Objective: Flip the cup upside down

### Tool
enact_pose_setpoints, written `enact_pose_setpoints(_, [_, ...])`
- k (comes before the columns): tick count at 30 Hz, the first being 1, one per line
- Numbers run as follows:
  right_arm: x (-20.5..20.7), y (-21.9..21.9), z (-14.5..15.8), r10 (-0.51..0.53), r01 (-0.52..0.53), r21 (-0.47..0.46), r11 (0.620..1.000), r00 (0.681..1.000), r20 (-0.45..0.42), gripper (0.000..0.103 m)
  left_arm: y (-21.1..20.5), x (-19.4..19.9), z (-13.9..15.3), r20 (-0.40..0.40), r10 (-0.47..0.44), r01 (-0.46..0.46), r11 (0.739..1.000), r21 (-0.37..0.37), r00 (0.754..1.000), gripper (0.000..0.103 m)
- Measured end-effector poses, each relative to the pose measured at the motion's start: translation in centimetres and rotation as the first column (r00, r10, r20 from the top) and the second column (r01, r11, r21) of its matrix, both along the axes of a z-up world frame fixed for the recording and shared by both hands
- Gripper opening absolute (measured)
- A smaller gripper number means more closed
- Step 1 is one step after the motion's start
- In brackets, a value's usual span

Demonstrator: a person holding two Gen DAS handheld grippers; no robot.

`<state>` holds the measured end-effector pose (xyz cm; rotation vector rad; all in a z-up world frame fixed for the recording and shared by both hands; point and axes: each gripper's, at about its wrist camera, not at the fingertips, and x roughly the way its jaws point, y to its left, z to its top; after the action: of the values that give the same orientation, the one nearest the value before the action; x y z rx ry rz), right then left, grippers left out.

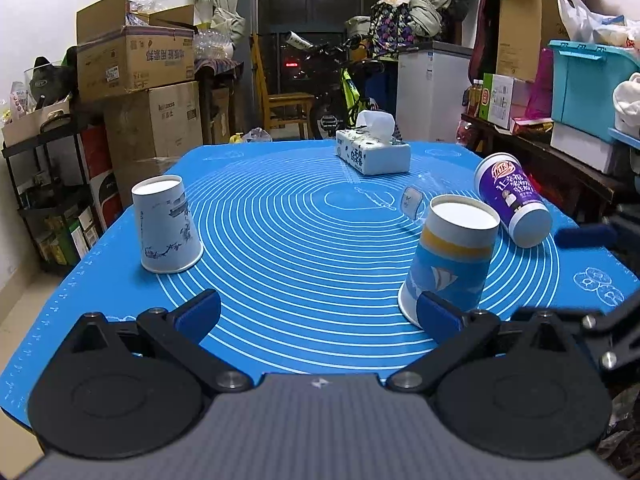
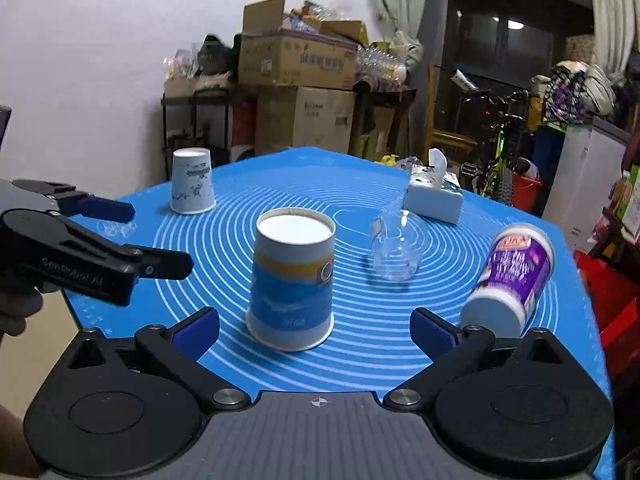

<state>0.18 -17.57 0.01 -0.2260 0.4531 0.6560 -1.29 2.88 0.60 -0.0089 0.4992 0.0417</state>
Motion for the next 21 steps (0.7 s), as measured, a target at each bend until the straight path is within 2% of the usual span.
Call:
enact_pose_setpoints(3, [-0.4, -0.2, -0.4, -0.007, 0.008, 0.013, 1.0, 1.0, -0.007, 0.101, -0.1, -0.3, -0.1, -0.013, 0.0, 0.0, 1.0, -0.026, 1.0, 0.103])
enact_pose_setpoints(7, [-1.2, -0.7, -0.6, -0.021, 0.021, 0.037, 0.999, 1.0, 0.011, 0.101, -0.5, -0.8, -0.2, -0.009, 0.01, -0.01, 1.0, -0.002, 1.0, 0.103])
enact_pose_setpoints(12, [-1.8, -1.3, -1.2, -0.037, 0.039, 0.042, 0.998, 0.998, -0.041, 0.101, -0.8, -1.1, 0.0, -0.016, 0.014, -0.014, 1.0, -0.023, 1.0, 0.103])
enact_pose_setpoints(21, [-3.1, -1.3, -0.8, -0.048, 0.048, 0.054, 0.997, 0.999, -0.006, 0.101, -0.9, -1.7, 0.3, -0.003, 0.018, -0.018, 1.0, -0.022, 1.0, 0.103])
